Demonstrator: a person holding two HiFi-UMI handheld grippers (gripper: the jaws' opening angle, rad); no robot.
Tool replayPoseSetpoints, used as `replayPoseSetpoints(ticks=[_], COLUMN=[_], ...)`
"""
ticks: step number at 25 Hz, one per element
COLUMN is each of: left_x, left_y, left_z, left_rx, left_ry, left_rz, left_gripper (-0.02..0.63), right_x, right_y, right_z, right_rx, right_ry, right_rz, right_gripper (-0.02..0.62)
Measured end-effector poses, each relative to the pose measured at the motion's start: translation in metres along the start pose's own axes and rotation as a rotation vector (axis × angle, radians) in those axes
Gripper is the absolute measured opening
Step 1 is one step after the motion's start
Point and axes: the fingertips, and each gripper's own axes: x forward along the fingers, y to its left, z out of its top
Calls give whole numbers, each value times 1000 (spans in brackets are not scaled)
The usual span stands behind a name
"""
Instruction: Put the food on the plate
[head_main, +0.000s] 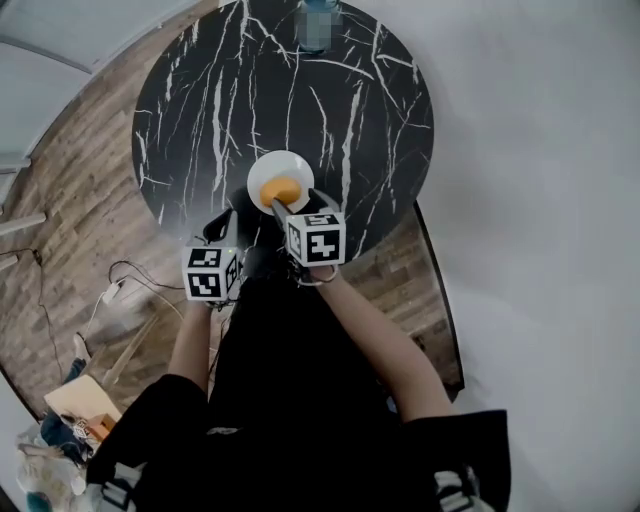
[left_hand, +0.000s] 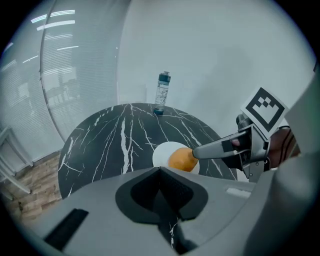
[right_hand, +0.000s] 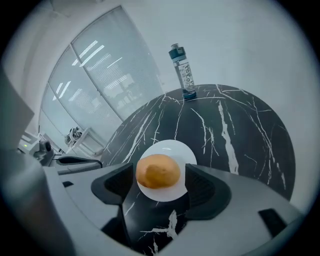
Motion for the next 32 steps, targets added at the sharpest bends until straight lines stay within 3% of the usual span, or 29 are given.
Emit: replayPoseSetpoints(ticks=[5, 8, 11, 21, 26, 32], left_x=[-20, -30, -41, -81, -122, -173], left_y=[-26, -48, -67, -114, -117, -133], left_z=[2, 4, 7, 11, 32, 59], left_rx=[14, 32, 68, 56, 19, 28], left_ry=[-28, -45, -68, -161, -291, -474], left_rz=[28, 29, 36, 85, 160, 214], left_gripper=[0, 0, 0, 0, 0, 0], right_x=[-30, -49, -64, -122, -164, -232], right_y=[-4, -5, 3, 25, 36, 46], right_z=[-16, -14, -19, -23, -9, 22], right_rx=[4, 11, 24, -197, -325, -449], right_ry=[-12, -60, -99, -241, -357, -564], right_rz=[38, 72, 133, 216, 203, 181], right_gripper=[294, 180, 17, -3, -3, -3])
